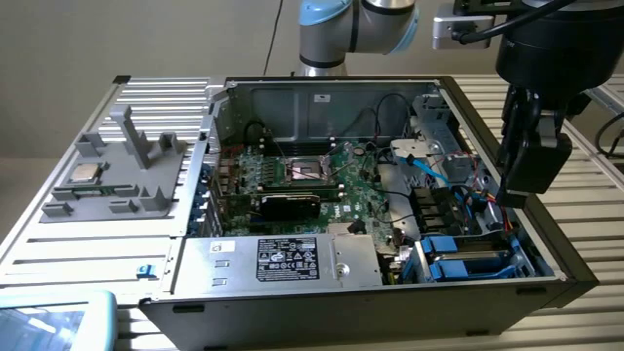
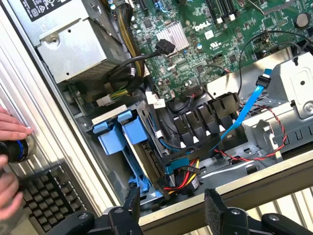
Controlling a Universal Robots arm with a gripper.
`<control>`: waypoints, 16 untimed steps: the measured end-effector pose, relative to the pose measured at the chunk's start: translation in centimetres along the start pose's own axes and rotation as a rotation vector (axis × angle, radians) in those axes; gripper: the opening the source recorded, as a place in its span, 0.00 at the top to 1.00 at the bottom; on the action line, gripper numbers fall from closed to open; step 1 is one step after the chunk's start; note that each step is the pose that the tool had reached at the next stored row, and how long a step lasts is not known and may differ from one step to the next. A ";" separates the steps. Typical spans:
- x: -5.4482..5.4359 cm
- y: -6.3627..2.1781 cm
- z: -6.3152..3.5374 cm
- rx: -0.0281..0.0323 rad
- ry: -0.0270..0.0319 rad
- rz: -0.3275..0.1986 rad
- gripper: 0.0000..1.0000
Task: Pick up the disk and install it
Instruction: 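Insert the first disk wire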
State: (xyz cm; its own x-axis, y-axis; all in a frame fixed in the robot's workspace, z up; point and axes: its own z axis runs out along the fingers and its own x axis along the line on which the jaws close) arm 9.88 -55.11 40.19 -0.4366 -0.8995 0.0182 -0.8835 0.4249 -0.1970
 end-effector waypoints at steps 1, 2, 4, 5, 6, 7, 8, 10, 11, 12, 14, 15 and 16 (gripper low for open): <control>0.0 0.00 0.00 0.0000 0.0000 0.000 0.36; 0.0 0.00 0.00 0.0000 0.0000 0.000 0.36; 0.0 0.00 0.00 0.0000 0.0001 0.000 0.36; 0.0 0.00 0.00 0.0000 0.0001 0.000 0.36; 0.0 0.00 0.00 0.0000 0.0000 0.000 0.36; 0.0 0.00 0.00 0.0000 0.0001 0.000 0.36; 0.0 0.00 0.00 0.0000 0.0000 0.000 0.36; 0.0 0.00 0.00 0.0000 0.0000 0.000 0.36; 0.0 0.00 0.00 0.0000 0.0000 0.000 0.36; 0.0 0.00 0.00 0.0000 0.0000 0.000 0.36; 0.0 0.00 0.00 0.0000 0.0001 0.000 0.36; 0.0 0.00 0.00 0.0003 0.0000 0.000 0.36; 0.1 -0.03 0.00 0.0006 -0.0005 0.000 0.36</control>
State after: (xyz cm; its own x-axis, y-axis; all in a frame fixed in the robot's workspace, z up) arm 9.87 -55.19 40.20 -0.4366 -0.8995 0.0178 -0.8834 0.4249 -0.1976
